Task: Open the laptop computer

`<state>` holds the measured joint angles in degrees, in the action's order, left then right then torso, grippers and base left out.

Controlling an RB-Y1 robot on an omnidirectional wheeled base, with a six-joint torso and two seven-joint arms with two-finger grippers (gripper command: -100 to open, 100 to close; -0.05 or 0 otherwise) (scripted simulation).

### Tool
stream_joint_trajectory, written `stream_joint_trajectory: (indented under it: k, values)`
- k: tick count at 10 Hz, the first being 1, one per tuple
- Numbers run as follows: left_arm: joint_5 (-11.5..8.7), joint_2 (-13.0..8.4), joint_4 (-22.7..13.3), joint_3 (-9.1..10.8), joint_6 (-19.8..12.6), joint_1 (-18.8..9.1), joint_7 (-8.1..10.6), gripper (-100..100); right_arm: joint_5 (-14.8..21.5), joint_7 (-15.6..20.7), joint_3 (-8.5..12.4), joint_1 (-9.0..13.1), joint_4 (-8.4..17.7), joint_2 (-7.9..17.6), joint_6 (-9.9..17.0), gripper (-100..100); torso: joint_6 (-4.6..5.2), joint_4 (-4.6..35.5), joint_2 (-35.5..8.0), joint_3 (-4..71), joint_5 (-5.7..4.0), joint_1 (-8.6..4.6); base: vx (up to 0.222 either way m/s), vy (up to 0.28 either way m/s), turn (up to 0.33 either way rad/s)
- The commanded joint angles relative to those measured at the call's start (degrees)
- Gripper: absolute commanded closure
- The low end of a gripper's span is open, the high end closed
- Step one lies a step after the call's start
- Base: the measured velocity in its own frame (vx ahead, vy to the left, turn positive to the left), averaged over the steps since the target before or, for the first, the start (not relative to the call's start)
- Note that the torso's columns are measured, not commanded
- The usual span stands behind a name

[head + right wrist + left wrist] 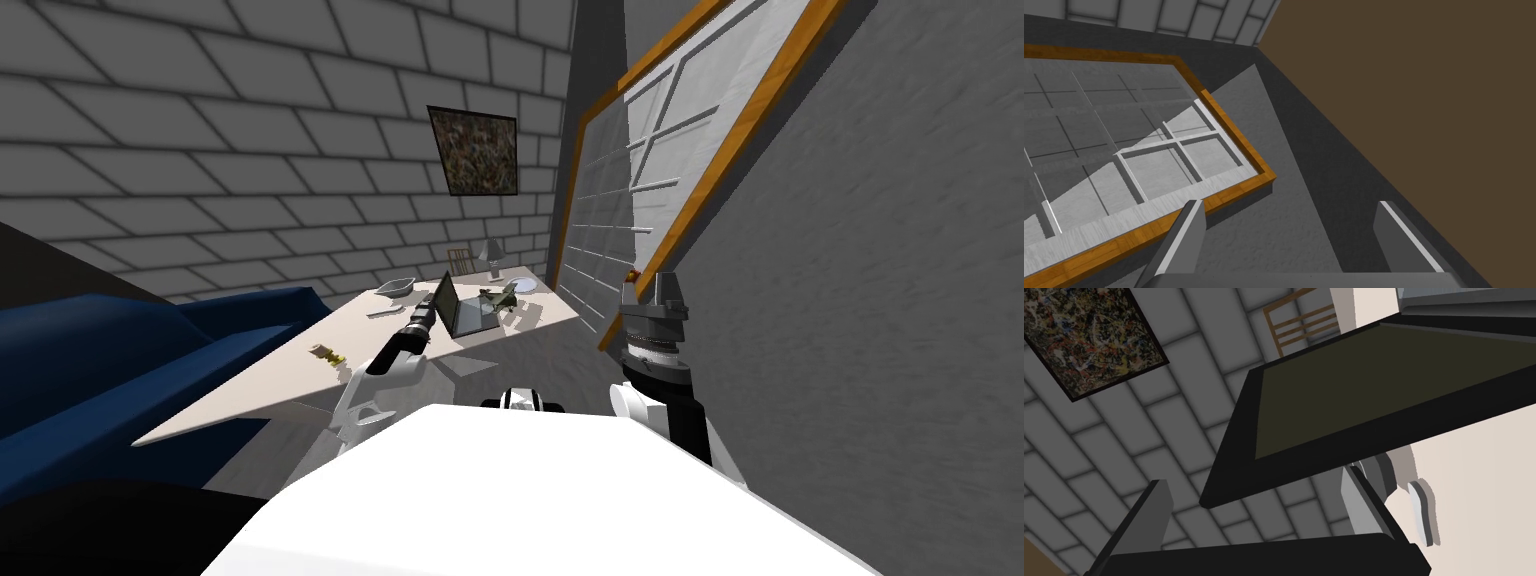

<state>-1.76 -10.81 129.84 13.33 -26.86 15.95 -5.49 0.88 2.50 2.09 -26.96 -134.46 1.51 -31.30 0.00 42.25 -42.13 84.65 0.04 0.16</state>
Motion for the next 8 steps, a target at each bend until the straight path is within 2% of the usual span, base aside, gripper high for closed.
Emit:
stream_joint_trajectory:
  k: [1,2,5,6,8]
  values:
    - [0.0,0.0,0.1,0.04,-0.2,0.0,0.00,100,0.0,0.0,0.0,0.0,0.0,0.0,0.0,0,0.02,0.0,-0.1,0.0,-0.01,-0.08,0.008,0.003,0.010]
    - [1.5,-1.4,0.2,-0.05,-0.3,0.7,-1.73,100,0.0,0.0,0.0,0.0,0.0,0.0,0.0,0,0.05,0.1,-0.3,-0.1,-0.04,-0.18,0.029,-0.057,-0.033]
    - [3.7,-3.5,0.3,-0.21,-0.6,1.8,-4.30,100,0.0,0.0,0.0,0.0,0.0,0.0,0.0,0,0.33,-0.3,0.2,0.1,0.05,-0.56,0.026,-0.110,-0.027]
    - [5.1,-4.9,0.5,-0.32,-0.8,2.5,-6.01,100,0.0,0.0,0.0,0.0,0.0,0.0,0.0,0,0.38,-0.3,0.3,0.2,0.05,-0.48,0.045,-0.148,-0.061]
    - [6.6,-6.3,0.6,-0.43,-1.0,3.2,-7.72,100,0.0,0.0,0.0,0.0,0.0,0.0,0.0,0,0.41,-0.3,0.4,0.2,0.05,-0.45,0.030,-0.131,-0.043]
